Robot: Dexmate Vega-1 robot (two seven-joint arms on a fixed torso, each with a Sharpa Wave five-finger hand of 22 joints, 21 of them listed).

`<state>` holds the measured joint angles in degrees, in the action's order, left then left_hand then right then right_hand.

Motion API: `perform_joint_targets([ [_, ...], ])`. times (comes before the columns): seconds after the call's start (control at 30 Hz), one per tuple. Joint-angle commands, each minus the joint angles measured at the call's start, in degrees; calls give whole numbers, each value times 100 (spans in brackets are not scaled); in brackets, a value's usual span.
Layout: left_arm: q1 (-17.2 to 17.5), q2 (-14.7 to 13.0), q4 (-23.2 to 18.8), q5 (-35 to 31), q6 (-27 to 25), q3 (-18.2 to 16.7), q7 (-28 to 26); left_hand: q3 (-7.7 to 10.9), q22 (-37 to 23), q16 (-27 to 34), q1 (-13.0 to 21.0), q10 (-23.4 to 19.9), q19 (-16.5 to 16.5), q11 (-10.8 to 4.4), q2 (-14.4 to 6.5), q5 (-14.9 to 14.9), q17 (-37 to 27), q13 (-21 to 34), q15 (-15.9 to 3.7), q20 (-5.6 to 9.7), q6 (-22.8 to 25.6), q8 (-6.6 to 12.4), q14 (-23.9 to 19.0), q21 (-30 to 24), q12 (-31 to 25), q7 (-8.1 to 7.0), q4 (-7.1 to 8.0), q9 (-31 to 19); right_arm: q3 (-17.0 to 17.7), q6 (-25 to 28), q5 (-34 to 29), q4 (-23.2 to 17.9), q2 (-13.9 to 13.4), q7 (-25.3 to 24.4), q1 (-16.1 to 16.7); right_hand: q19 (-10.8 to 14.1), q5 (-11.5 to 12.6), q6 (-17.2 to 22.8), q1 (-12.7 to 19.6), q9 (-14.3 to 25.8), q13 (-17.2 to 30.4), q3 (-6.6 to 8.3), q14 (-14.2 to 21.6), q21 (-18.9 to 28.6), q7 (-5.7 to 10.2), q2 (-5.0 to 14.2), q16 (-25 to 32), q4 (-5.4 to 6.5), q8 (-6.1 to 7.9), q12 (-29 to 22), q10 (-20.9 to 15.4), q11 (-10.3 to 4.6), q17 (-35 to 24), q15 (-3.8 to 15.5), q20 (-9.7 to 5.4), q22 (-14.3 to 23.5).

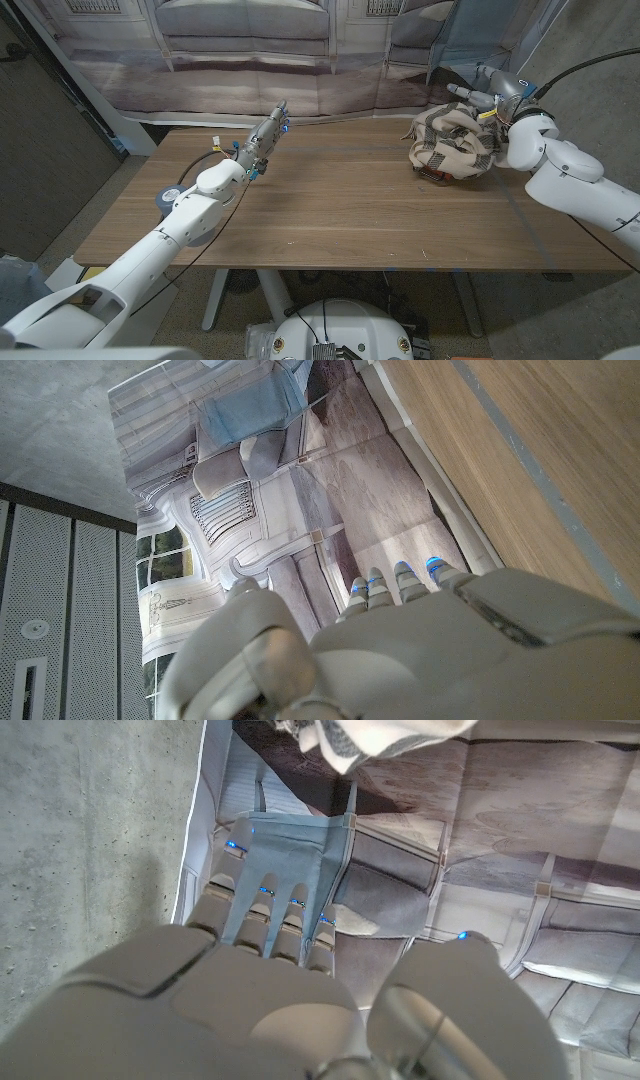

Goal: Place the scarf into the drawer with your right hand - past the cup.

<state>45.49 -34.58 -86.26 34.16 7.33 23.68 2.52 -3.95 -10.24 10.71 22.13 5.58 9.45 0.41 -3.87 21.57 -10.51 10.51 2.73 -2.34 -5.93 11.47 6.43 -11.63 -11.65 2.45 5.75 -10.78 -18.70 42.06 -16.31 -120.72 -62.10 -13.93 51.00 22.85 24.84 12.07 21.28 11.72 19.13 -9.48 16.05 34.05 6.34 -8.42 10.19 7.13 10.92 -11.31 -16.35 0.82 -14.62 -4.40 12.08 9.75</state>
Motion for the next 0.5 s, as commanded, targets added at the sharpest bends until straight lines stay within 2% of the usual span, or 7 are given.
perform_joint_targets([
  [0.03, -99, 47, 192, 25, 23, 33, 110, -39, -30, 17, 20, 38, 80, -2, -42, -33, -16, 23, 10, -19, 25, 0, 52, 7, 5, 22, 11, -12, -11, 259, 15, -241, -94, 120, -267, -29, 46, 25, -14, -7, 2, -45, -25, -26, -4, 38, 28, 13, 49, -49, -19, -20, -1, 14, 19, 9],
  [0.27, -140, 68, 304, 47, 50, 41, 182, -46, -30, 14, 23, 37, 83, -9, -45, -33, -16, 23, 8, -20, 25, -1, 59, 7, 5, 19, 11, -12, -151, 394, -79, -313, -103, 208, -471, -32, 60, 38, -26, -9, -20, -57, -34, -54, 1, 58, 31, 20, 55, -53, -18, -9, 23, 13, 18, 10],
  [0.5, -168, 56, 364, 55, 60, 43, 245, -54, -30, 16, 25, 37, 84, -3, -47, -33, -16, 23, 9, -17, 24, -2, 56, 6, 5, 23, 11, -12, -254, 506, -138, -371, -80, 227, -538, -32, 76, 44, -32, -11, -43, -65, -32, -81, 2, 82, 39, 24, 58, -55, -12, -18, 47, 17, 17, 12],
])
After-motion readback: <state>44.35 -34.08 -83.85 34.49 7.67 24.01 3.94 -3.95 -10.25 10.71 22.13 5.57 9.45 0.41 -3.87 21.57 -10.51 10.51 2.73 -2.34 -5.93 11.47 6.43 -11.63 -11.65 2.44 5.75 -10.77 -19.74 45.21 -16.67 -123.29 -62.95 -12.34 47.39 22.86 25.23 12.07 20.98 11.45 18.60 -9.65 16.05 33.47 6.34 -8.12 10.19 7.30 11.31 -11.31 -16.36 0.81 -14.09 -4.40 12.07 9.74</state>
